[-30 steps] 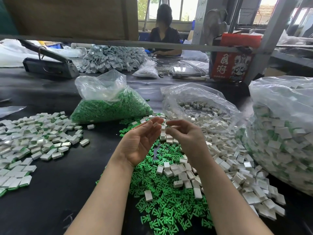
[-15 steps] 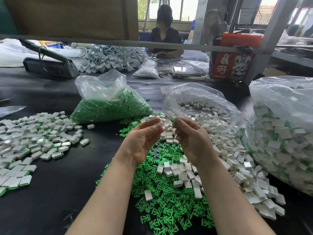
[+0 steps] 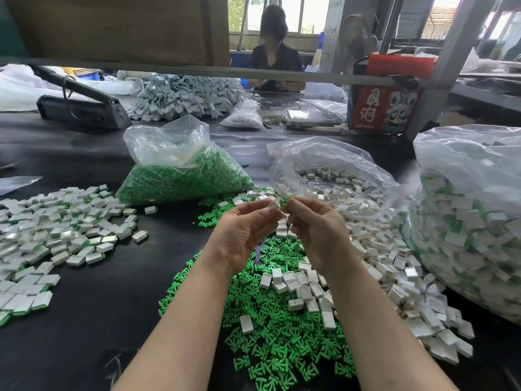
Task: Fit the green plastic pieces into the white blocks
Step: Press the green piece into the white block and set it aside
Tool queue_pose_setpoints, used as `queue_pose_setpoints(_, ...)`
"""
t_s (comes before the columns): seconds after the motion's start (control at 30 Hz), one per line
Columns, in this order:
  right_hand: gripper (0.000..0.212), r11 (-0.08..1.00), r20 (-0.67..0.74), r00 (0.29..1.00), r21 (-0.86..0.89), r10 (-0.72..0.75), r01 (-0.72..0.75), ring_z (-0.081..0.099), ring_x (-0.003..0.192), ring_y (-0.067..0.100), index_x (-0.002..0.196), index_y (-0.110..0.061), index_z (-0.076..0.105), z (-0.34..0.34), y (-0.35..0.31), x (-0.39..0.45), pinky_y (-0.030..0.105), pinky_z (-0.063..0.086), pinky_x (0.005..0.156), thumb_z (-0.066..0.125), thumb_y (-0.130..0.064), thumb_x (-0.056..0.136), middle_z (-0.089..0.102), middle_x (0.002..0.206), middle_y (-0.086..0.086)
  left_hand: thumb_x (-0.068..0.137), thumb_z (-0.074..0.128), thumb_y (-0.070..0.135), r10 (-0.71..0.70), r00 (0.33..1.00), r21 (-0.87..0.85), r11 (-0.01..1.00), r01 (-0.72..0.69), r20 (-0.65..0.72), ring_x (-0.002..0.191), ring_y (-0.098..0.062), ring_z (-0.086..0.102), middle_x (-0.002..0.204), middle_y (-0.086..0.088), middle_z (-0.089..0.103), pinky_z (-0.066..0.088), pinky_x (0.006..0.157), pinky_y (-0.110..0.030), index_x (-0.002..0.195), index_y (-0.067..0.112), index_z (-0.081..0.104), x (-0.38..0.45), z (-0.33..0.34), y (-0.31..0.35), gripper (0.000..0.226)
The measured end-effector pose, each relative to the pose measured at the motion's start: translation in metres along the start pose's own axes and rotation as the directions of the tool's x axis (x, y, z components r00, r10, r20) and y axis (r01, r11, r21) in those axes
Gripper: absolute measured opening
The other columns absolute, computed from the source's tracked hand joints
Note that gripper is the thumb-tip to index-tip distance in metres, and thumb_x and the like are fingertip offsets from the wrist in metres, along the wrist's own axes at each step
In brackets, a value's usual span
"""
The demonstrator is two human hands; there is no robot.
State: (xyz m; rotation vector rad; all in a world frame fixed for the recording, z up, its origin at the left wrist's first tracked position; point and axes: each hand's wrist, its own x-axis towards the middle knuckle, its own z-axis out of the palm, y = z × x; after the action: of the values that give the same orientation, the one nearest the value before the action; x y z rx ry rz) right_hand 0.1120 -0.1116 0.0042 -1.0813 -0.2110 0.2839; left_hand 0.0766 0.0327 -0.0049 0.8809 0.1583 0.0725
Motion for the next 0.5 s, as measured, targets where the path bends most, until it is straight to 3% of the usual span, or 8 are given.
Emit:
queue_pose_setpoints(0.1,0.022,1.000,-0.018,1.000,-0.026,-0.005,0.004,0.052,0.061,0.012,0.089,-0.003,0.066,0.0007,-0.0005,-0.0001,0.021,0.042,0.057,0.073,-0.014,0.071,0.067,0.072,0.007,0.060,0.077,0.004,0.003,1.000,0.024,1.000,-0.003,-0.003,0.073,-0.018,0.074,0.083,-0.011,0.075,0.060,0.065,-0.023,0.092,0.004,0.068,0.0001,-0.0003,0.0004,0.033)
queue_pose_setpoints(0.23,0.002,0.996,-0.037,0.998,-0.080,-0.041,0.038,0.049,0.062,0.014,0.085,-0.003,0.067,0.0018,-0.0003,-0.0007,0.026,0.038,0.060,0.068,-0.003,0.083,0.065,0.070,0.007,0.057,0.079,0.006,0.026,1.000,0.063,0.998,-0.025,-0.003,0.073,-0.019,0.074,0.082,-0.012,0.075,0.058,0.062,-0.022,0.091,0.004,0.069,0.0000,0.0003,0.0008,0.035)
queue_pose_setpoints(0.5,0.006,0.909,-0.014,0.983,-0.384,-0.182,0.163,0.055,0.060,0.009,0.080,-0.011,0.069,-0.0025,-0.0007,-0.0009,0.021,0.045,0.055,0.073,-0.008,0.084,0.066,0.068,-0.001,0.056,0.083,0.009,0.109,0.994,0.204,0.973,-0.105,-0.012,0.071,-0.021,0.074,0.081,-0.015,0.075,0.057,0.059,-0.022,0.083,0.005,0.075,0.0001,-0.0032,0.0018,0.029)
